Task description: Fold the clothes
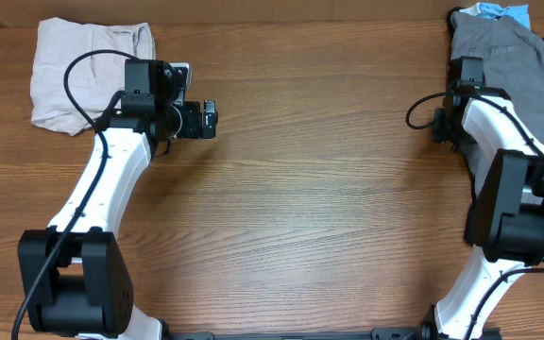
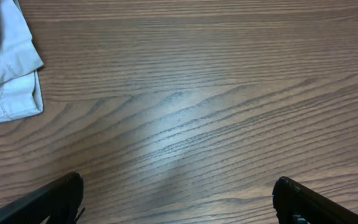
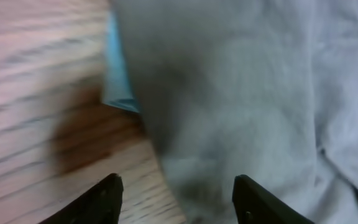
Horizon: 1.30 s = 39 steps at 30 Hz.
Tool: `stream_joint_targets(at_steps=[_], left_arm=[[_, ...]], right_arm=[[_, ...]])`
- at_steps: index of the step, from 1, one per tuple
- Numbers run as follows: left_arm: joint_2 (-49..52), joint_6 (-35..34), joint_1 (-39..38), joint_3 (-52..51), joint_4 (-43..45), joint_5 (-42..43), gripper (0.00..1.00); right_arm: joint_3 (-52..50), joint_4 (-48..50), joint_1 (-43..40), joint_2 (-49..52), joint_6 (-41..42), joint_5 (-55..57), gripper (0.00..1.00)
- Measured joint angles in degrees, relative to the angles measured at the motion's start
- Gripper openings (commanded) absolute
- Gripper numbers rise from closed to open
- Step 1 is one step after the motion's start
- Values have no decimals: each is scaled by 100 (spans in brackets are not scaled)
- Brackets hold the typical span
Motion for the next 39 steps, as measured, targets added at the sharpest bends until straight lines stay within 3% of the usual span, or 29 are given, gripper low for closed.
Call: stream_joint_targets(at_steps=[19, 28, 32, 39], left_arm=[[0, 0, 0, 2, 87, -37, 100], [0, 0, 0, 2, 92, -37, 100], [0, 0, 0, 2, 92, -111, 100], [0, 0, 0, 2, 107, -730, 100]], right_arm=[[-210, -151, -9, 20, 105, 321, 58], [-411, -42, -238, 20, 219, 295, 34], [-417, 66, -474, 22, 251, 280, 6], [-354, -96, -566, 22, 354, 192, 4]])
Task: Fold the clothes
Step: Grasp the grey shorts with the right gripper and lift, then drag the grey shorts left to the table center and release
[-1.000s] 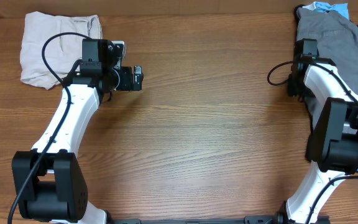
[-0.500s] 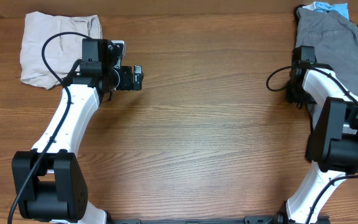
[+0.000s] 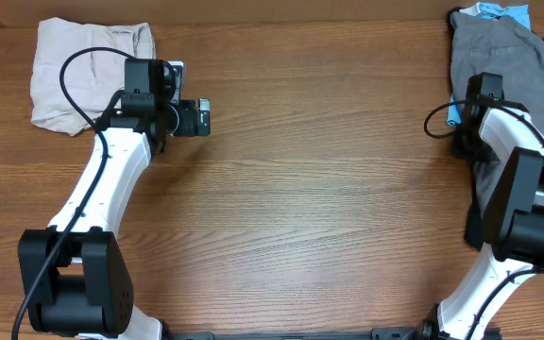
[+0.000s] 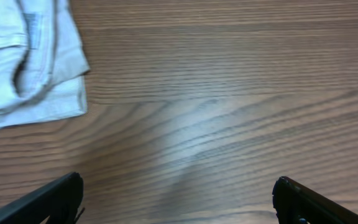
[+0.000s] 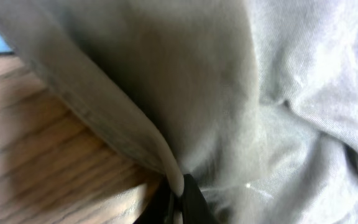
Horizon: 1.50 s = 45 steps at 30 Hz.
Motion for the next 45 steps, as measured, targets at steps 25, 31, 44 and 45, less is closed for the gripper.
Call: stream_joint_targets(at_steps=[25, 31, 44, 45], left_arm=[[-13, 0, 59, 358, -269, -175, 100], [-68, 0, 72, 474, -326, -151, 100], [-68, 0, 72, 474, -369, -138, 100], [-68, 0, 72, 476, -369, -138, 100]], right_arm=[[3818, -3657, 1248, -42, 120, -1357, 4], [3818, -3751, 1091, -42, 160, -1550, 4], [3821, -3729, 1005, -42, 238, -1823, 8], [3821, -3729, 1003, -42, 245, -1825, 5]])
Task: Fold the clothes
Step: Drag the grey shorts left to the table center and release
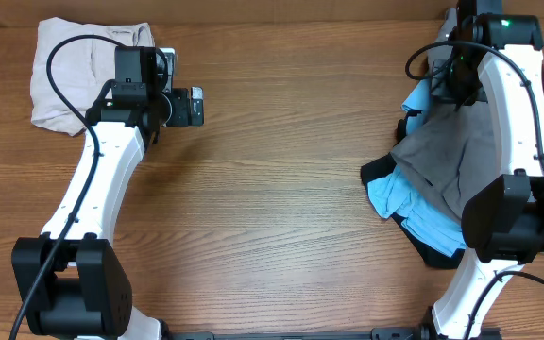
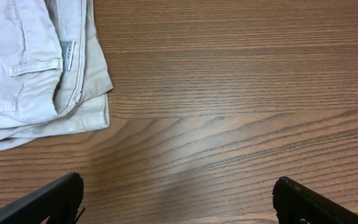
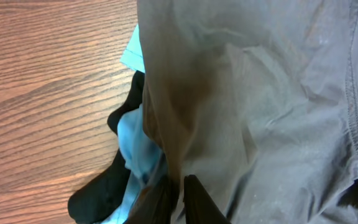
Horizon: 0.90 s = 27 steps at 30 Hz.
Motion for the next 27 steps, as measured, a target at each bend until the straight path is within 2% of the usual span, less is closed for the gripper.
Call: stream_joint_targets(at_steps=[6, 14, 24, 27], left_arm=[[0, 0, 0, 0, 0, 0, 100], [0, 0, 0, 28, -44, 0, 100], [0, 0, 166, 671, -511, 28, 100], [0, 0, 420, 990, -728, 44, 100]], right_arm=[[0, 24, 0, 0, 0, -131, 4], [0, 334, 299, 0, -90, -1008, 4], [0, 643, 2022, 0, -120, -1473, 4], [0, 931, 2800, 0, -61, -1545, 4]])
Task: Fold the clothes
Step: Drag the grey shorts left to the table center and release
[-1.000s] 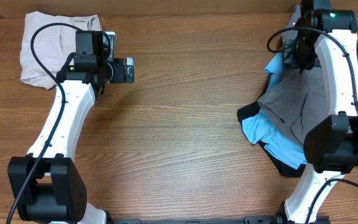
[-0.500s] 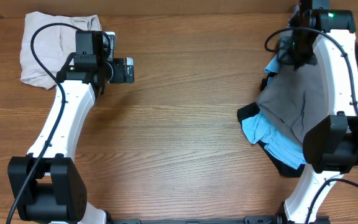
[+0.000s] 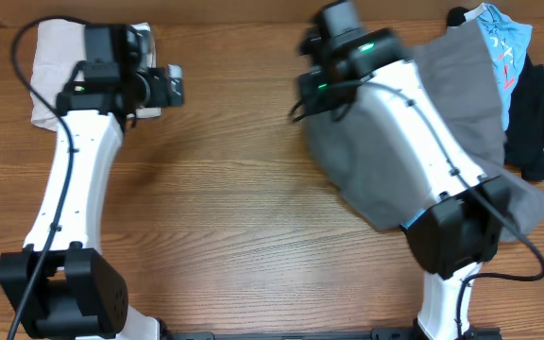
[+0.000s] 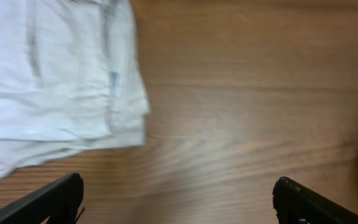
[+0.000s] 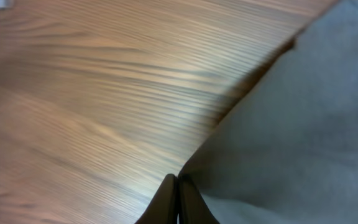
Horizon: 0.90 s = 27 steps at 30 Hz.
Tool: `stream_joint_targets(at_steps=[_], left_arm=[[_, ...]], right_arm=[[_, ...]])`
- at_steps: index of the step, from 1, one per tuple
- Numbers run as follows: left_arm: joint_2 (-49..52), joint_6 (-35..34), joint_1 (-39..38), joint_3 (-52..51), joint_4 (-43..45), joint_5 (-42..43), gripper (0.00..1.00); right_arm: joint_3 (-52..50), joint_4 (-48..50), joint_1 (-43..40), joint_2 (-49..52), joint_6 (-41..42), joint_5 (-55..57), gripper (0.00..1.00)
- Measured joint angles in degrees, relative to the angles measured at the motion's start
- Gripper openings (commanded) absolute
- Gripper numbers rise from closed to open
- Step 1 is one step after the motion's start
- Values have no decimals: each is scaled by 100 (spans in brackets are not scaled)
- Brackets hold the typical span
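A grey garment (image 3: 414,151) hangs spread from the table's middle to the right edge; my right gripper (image 3: 321,90) is shut on its left edge, seen as grey cloth (image 5: 291,143) pinched between the closed fingers (image 5: 178,200). A folded beige garment (image 3: 50,57) lies at the far left, also in the left wrist view as beige garment (image 4: 55,87). My left gripper (image 3: 170,87) is open beside it, with bare wood between its fingertips (image 4: 55,198).
A light blue garment (image 3: 499,38) and a black garment (image 3: 536,123) lie at the far right corner of the wooden table (image 3: 206,217). The right arm reaches across the table's middle over the grey cloth.
My right gripper has moved from the far right corner to the upper middle, carrying the grey garment; the blue and black clothes now lie apart at the right. The left gripper shifted slightly left.
My right gripper stood open over the pile at the right. It was then shut on the grey garment, then held it raised with blue and black clothes trailing, and now holds it over mid-table. My left gripper has stayed open beside the folded beige garment, edging left.
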Motion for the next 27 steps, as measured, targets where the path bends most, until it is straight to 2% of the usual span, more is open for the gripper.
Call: stream_joint_targets(at_steps=[4, 5, 8, 9, 13, 16, 19, 27], left_arm=[[-9, 0, 402, 319, -304, 2, 100], [-9, 0, 522, 378, -358, 0, 100], [-11, 0, 750, 426, -476, -2, 100], [-11, -2, 787, 426, -498, 0, 100], [-11, -2, 798, 426, -518, 7, 100], [-11, -2, 737, 426, -518, 26, 100], [-11, -2, 640, 428, -518, 66, 100], [-9, -2, 114, 431, -483, 109, 100]], right_arm=[[-2, 348, 905, 2, 118, -116, 4], [0, 389, 1093, 2, 131, -153, 8], [-2, 411, 1576, 2, 166, -282, 47], [0, 398, 1661, 2, 168, -302, 54], [96, 28, 1683, 2, 188, -313, 61], [378, -278, 1150, 2, 210, -278, 62], [748, -415, 166, 2, 258, -256, 67], [896, -415, -3156, 96, 688, -306, 66]])
